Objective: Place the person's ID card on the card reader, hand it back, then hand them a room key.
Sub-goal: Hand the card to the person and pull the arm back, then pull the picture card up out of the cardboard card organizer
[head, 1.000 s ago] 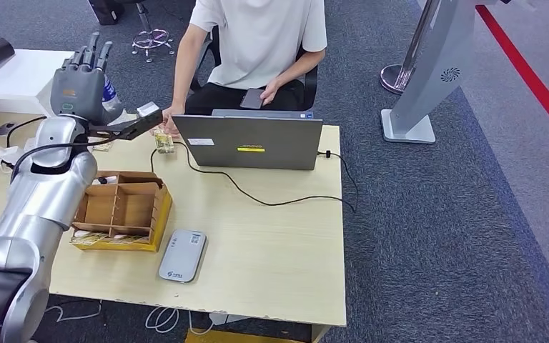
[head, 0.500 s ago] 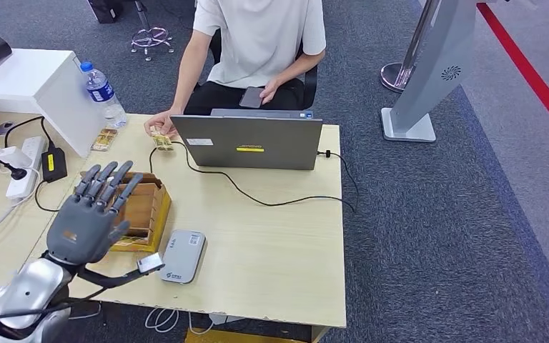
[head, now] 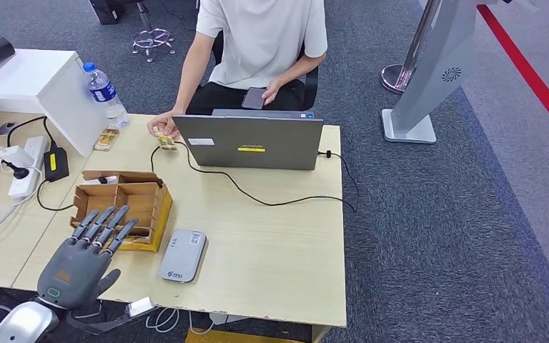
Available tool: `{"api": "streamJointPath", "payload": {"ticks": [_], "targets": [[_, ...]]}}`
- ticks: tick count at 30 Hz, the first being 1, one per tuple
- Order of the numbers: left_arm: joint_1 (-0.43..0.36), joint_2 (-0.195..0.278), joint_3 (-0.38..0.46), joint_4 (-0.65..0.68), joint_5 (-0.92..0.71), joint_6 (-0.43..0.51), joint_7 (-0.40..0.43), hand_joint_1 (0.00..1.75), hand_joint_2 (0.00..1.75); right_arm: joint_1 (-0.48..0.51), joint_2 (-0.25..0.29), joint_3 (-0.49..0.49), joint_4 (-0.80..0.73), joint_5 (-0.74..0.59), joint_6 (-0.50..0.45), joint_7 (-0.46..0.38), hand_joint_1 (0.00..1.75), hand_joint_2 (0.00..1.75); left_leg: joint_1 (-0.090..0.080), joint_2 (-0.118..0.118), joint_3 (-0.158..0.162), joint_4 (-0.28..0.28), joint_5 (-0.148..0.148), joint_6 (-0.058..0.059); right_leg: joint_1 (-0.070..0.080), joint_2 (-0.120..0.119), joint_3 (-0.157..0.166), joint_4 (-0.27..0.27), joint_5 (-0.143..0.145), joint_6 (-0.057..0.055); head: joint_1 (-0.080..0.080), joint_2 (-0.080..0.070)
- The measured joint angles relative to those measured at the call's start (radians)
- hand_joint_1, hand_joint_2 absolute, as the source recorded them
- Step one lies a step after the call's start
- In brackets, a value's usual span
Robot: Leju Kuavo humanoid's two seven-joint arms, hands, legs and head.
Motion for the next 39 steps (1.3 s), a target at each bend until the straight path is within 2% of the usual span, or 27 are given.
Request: {"api": "streamJointPath", "payload": {"ticks": [10,18,39], "targets": [[-0.07,-0.04,0.043,0.141,0.039,-0.048,0.002,0.0,1.75,0.0,0.004,-0.006,-0.004,0.04,0.007,0.001,0.0,0.0,0.0,0.0,0.0,0.0,0.0,0.0,0.0,0.0,0.0,0.0,0.0,0.0,0.0,0.0],[-0.09,-0.069,0.058,0.196,0.042,-0.052,-0.003,0.0,1.75,0.0,0.004,-0.007,-0.007,0.045,0.011,0.001,0.0,0.0,0.0,0.0,0.0,0.0,0.0,0.0,0.0,0.0,0.0,0.0,0.0,0.0,0.0,0.0],[-0.141,-0.18,0.064,0.289,0.014,0.028,-0.032,0.0,1.75,-0.002,0.005,-0.008,-0.009,0.09,0.02,-0.003,0.0,0.0,0.0,0.0,0.0,0.0,0.0,0.0,0.0,-0.001,0.0,0.0,0.0,0.0,0.0,0.0]]}}
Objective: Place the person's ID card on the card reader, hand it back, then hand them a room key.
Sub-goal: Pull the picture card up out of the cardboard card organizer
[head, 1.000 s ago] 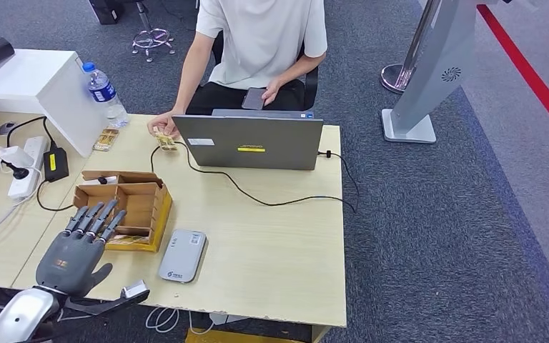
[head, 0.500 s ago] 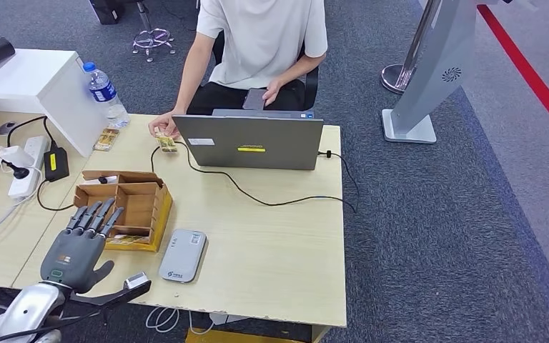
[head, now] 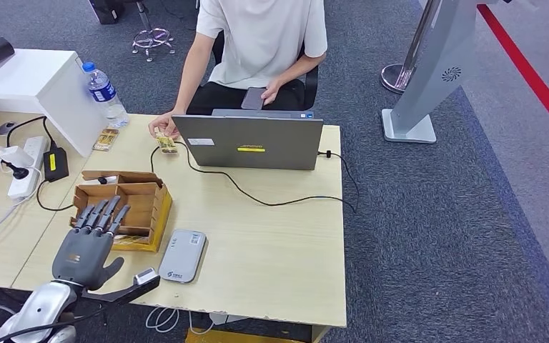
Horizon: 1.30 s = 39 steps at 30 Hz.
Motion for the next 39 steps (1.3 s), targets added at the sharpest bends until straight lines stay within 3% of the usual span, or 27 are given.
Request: {"api": "streamJointPath", "payload": {"ticks": [39], "targets": [[-0.07,-0.058,0.062,0.163,-0.009,0.046,-0.013,0.0,1.75,-0.006,0.0,0.0,0.0,0.054,0.01,-0.008,0.0,0.0,0.0,0.0,0.0,0.0,0.0,0.0,0.0,0.0,0.0,0.0,0.0,0.0,0.0,0.0]]}}
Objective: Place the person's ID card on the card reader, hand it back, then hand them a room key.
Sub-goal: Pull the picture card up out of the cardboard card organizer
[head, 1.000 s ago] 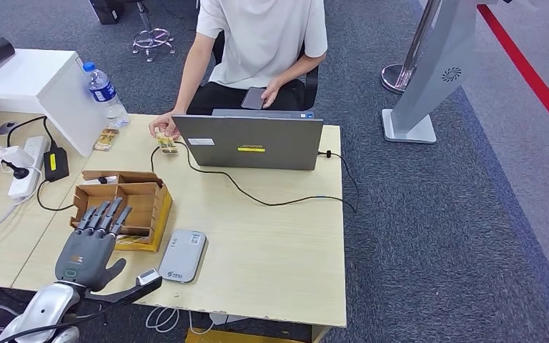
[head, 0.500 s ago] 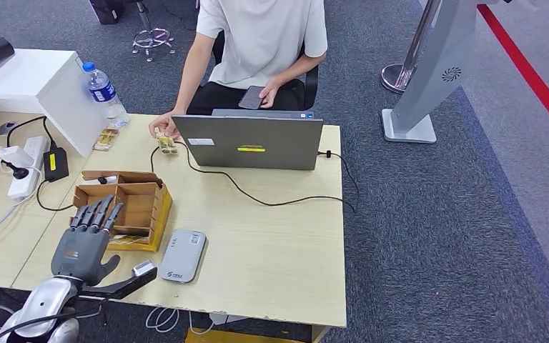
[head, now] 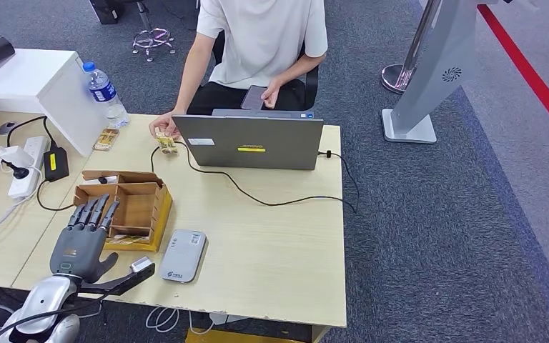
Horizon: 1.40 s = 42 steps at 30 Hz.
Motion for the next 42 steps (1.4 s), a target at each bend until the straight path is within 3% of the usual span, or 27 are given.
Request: {"api": "streamJointPath", "payload": {"ticks": [13,14,18,42], "targets": [[-0.01,-0.017,0.0,0.016,-0.003,0.016,-0.016,0.0,1.75,-0.004,0.0,0.0,0.0,0.009,0.004,-0.001,0.0,0.0,0.0,0.0,0.0,0.0,0.0,0.0,0.0,0.0,0.0,0.0,0.0,0.0,0.0,0.0],[-0.01,-0.017,0.0,0.016,-0.002,0.017,-0.017,0.06,1.75,-0.004,0.0,0.0,0.0,0.01,0.004,-0.001,0.0,0.0,0.0,0.0,0.0,0.0,0.0,0.0,0.0,0.0,0.0,0.0,0.0,0.0,0.0,0.0],[-0.01,-0.016,0.0,0.016,0.001,0.018,-0.02,1.75,1.75,-0.005,0.0,0.0,0.0,0.014,0.007,-0.001,0.0,0.0,0.0,0.0,0.0,0.0,0.0,0.0,0.0,0.0,0.0,0.0,0.0,0.0,0.0,0.0],[-0.001,-0.016,0.026,0.021,0.059,0.023,-0.05,1.75,1.75,-0.009,0.0,-0.019,0.0,0.027,0.013,-0.002,0.0,0.0,0.0,0.0,0.0,0.0,0.0,0.0,0.0,0.0,0.0,0.0,0.0,0.0,0.0,0.0]]}}
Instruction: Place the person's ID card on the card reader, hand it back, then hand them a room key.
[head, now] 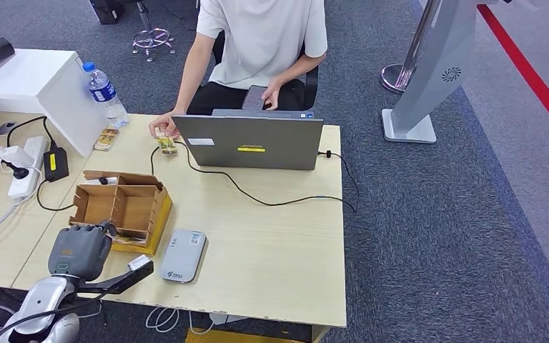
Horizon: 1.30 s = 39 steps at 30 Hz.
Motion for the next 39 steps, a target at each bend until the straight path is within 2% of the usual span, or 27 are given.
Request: {"api": "streamJointPath", "payload": {"ticks": [6,16,19,21,24,28,31,35,39], "targets": [[0.032,0.008,0.009,-0.043,-0.008,0.027,-0.002,1.75,1.75,0.0,0.0,-0.008,0.0,-0.001,-0.002,-0.005,0.0,0.0,0.0,0.0,0.0,0.0,0.0,0.0,0.0,0.0,0.0,0.0,0.0,0.0,0.0,0.0],[0.142,0.037,0.021,-0.33,-0.003,0.112,-0.039,1.75,1.75,0.003,0.001,-0.045,0.0,-0.007,-0.006,-0.017,0.0,0.0,0.0,0.0,0.0,0.0,0.0,0.0,0.0,0.0,0.0,0.0,0.0,0.0,0.0,0.0],[0.151,0.045,0.022,-0.399,0.01,0.144,-0.058,1.75,1.75,0.005,0.002,-0.053,0.0,-0.004,-0.006,-0.018,0.0,0.0,0.0,0.0,0.0,0.0,0.0,0.0,0.0,0.0,0.0,0.0,0.0,0.0,0.0,0.0],[0.13,0.049,0.022,-0.429,0.023,0.167,-0.071,1.75,1.75,0.004,0.002,-0.056,0.0,0.006,-0.005,-0.018,0.0,0.0,0.0,-0.002,0.0,0.0,0.001,0.0,0.0,-0.001,-0.001,0.0,0.0,0.0,0.0,0.0],[0.024,0.051,0.022,-0.436,0.038,0.186,-0.077,1.75,1.75,0.001,0.004,-0.056,0.0,0.034,0.0,-0.017,0.0,0.0,0.0,-0.007,0.0,0.0,0.003,-0.001,0.0,-0.006,-0.002,0.0,0.0,0.0,0.0,0.0],[-0.203,0.046,0.02,-0.342,0.017,0.203,-0.079,1.75,1.75,-0.018,0.006,-0.052,0.0,0.079,0.015,-0.005,0.0,0.0,0.001,-0.01,-0.001,0.0,0.008,-0.002,0.0,-0.009,-0.001,0.0,0.004,-0.002,0.0,0.0],[-0.422,0.036,0.009,-0.168,-0.048,0.262,-0.066,1.75,1.75,-0.044,0.011,-0.04,-0.001,0.12,0.034,0.015,0.0,0.0,0.001,-0.009,-0.004,0.0,0.012,-0.002,0.001,-0.009,-0.004,0.001,0.009,-0.003,0.0,0.0],[-0.699,0.013,-0.016,0.137,-0.131,0.34,-0.034,1.75,1.75,-0.075,0.02,-0.016,-0.003,0.149,0.055,0.037,0.0,0.0,0.001,-0.007,-0.006,0.0,0.016,-0.003,0.001,-0.007,-0.007,0.001,0.014,-0.004,0.0,0.0],[-0.89,-0.017,-0.043,0.413,-0.187,0.361,0.01,1.75,1.75,-0.089,0.026,0.001,-0.004,0.156,0.064,0.043,0.0,0.0,0.001,-0.005,-0.007,0.0,0.018,-0.003,0.001,-0.004,-0.008,0.001,0.016,-0.003,0.0,0.0]]}}
